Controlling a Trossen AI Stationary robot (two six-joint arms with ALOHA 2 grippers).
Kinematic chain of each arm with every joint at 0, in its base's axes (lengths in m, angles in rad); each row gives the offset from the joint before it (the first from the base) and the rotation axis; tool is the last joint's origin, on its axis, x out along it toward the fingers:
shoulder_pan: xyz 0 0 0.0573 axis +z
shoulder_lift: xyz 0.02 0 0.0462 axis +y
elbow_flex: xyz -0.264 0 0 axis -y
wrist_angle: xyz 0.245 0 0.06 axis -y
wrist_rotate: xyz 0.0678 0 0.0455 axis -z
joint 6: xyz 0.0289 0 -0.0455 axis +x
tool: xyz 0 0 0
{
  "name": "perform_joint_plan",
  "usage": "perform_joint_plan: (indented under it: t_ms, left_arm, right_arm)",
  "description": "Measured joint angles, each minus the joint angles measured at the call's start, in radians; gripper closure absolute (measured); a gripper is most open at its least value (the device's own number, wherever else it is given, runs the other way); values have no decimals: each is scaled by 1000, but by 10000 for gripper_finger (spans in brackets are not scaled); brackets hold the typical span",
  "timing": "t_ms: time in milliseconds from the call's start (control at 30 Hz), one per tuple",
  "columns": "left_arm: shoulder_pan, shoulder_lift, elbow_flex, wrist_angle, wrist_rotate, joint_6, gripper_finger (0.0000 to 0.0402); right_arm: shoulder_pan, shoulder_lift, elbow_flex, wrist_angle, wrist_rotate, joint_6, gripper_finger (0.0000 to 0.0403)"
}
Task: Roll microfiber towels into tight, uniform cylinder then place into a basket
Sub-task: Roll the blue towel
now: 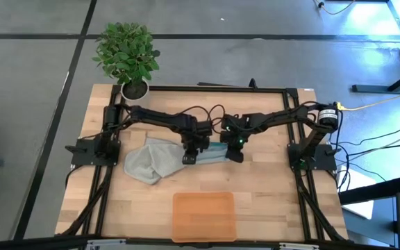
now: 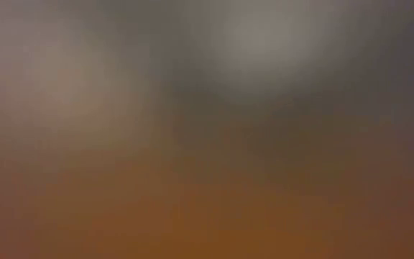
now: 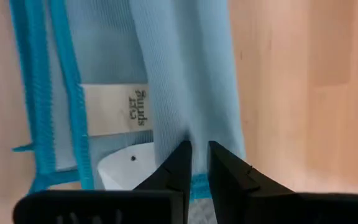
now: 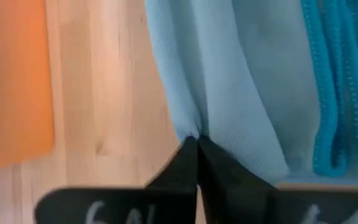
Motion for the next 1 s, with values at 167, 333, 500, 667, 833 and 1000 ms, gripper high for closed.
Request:
perform_joint_plan:
  t_ms: [167, 333, 500, 667, 833, 1000]
  left_arm:
    - [-21, -1, -60, 46, -71, -22, 362]
    - [-28, -3, -67, 50, -77, -12, 362]
    - [-30, -3, -68, 49, -82, 30, 363]
    - [-31, -3, -68, 50, -82, 73, 363]
    - [-30, -3, -69, 50, -81, 79, 363]
    - [-30, -2, -70, 53, -82, 83, 363]
  right_arm:
    - [1, 0, 0, -1, -36, -1, 401]
    - [-2, 0, 0, -2, -117, 10, 401]
    - [-39, 0, 0, -2, -127, 90, 401]
    - [-91, 0, 0, 20, -157, 133, 401]
    - [-127, 0, 0, 78, -207, 162, 401]
    - [-164, 0, 0, 116, -206, 198, 402]
